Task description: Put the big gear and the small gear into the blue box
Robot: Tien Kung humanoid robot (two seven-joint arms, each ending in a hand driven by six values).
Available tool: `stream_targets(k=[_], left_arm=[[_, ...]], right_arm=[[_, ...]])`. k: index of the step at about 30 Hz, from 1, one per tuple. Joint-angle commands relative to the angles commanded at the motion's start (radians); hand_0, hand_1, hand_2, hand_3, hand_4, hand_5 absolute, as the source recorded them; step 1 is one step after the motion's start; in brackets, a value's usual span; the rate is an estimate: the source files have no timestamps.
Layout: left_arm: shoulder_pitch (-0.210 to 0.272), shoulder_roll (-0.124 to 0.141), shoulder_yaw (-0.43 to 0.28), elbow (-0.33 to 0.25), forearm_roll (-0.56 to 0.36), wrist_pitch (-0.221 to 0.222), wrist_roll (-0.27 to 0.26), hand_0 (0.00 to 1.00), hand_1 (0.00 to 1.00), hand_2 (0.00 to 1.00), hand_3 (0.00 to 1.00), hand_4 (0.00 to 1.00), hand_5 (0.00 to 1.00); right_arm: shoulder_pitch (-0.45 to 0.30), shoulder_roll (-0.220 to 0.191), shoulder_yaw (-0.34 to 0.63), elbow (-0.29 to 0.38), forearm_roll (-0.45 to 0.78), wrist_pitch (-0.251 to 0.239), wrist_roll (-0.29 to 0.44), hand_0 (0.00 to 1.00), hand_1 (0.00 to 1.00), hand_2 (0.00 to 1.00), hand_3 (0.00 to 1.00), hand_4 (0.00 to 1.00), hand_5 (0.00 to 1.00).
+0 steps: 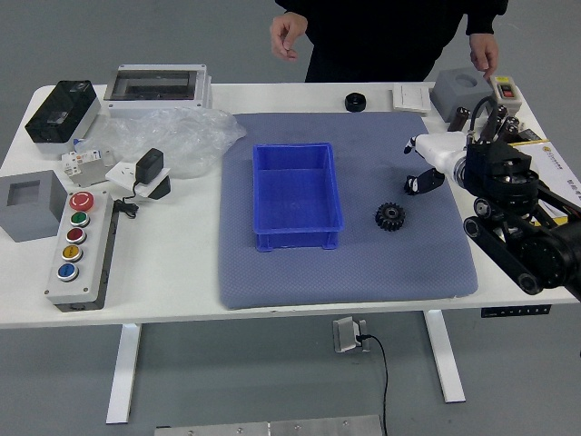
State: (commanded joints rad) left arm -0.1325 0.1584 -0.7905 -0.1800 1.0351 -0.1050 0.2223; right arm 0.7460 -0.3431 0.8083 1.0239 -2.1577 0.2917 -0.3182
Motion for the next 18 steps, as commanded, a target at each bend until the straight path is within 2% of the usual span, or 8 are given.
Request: stream_targets(k=[18], left_arm=[[0.001, -0.004, 0.0, 0.0, -0.001, 0.0, 0.0, 0.818, 0.823, 0.822, 0.783, 0.525, 0.136]], right_arm=[[0.035, 0.057, -0.04, -0.188, -0.001, -0.058, 0.055, 0.761, 0.722, 0.849, 0.864, 0.58, 0.234]])
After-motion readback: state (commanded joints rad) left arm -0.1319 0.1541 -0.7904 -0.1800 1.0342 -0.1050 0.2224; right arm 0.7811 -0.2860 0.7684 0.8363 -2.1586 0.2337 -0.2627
